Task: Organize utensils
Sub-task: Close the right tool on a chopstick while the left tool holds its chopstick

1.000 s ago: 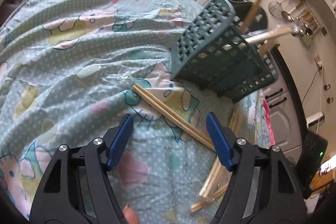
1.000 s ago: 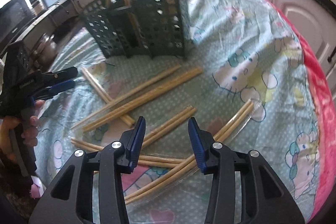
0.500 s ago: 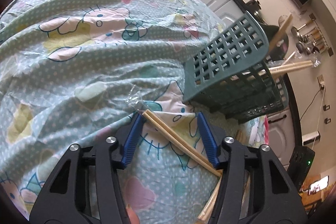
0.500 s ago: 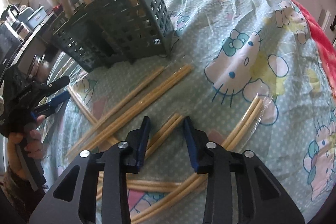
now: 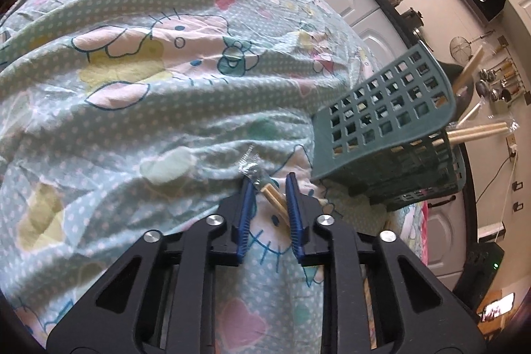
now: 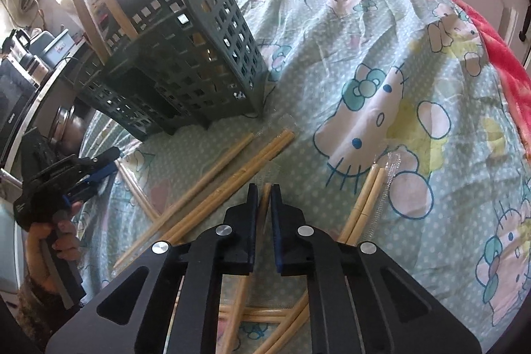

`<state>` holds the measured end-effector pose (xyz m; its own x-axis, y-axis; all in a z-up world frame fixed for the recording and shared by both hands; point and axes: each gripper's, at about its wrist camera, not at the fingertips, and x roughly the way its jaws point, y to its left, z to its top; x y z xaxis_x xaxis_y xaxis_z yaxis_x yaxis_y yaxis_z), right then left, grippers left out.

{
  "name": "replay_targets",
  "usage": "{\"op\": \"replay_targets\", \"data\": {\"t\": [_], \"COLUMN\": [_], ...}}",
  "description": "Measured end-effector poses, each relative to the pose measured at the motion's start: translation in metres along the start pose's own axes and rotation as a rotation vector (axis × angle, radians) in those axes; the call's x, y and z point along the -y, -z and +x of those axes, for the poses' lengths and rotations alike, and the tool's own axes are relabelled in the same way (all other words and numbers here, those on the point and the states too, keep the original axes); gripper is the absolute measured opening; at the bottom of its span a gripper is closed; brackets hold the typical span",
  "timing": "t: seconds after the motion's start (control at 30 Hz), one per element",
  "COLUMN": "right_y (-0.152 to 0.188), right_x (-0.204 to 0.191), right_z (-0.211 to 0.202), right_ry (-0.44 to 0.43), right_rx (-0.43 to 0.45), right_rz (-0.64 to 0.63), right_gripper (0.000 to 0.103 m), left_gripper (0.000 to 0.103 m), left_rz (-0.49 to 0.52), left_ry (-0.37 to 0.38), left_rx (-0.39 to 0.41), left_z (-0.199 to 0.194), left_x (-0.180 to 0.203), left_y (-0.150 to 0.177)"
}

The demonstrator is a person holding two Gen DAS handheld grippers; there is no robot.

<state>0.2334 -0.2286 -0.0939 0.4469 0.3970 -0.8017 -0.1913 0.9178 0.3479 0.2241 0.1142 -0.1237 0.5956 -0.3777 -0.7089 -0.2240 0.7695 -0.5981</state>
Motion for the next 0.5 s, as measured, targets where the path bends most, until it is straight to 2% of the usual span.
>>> {"op": "replay_targets", "data": {"t": [0.33,0.5], "right_y": [-0.004,-0.004], "right_x": [-0.016,-0.029], "right_z": [-0.025,-0.037], "right_ry": [-0.04,-0.052], "right_rx": [0.061,0.091], "right_rz": [-0.057,-0.106], "right_gripper": [0.007,0.006], "left_gripper": [0.004,0.003], "left_rz": [-0.018,0.007], "left_ry": [0.034,0.047], "left_rx": [0.01,0.069], "left_z": [-0.005,-0.029], "left_x": [-0.008,-0.007], "left_y": [-0.003,-0.001]}}
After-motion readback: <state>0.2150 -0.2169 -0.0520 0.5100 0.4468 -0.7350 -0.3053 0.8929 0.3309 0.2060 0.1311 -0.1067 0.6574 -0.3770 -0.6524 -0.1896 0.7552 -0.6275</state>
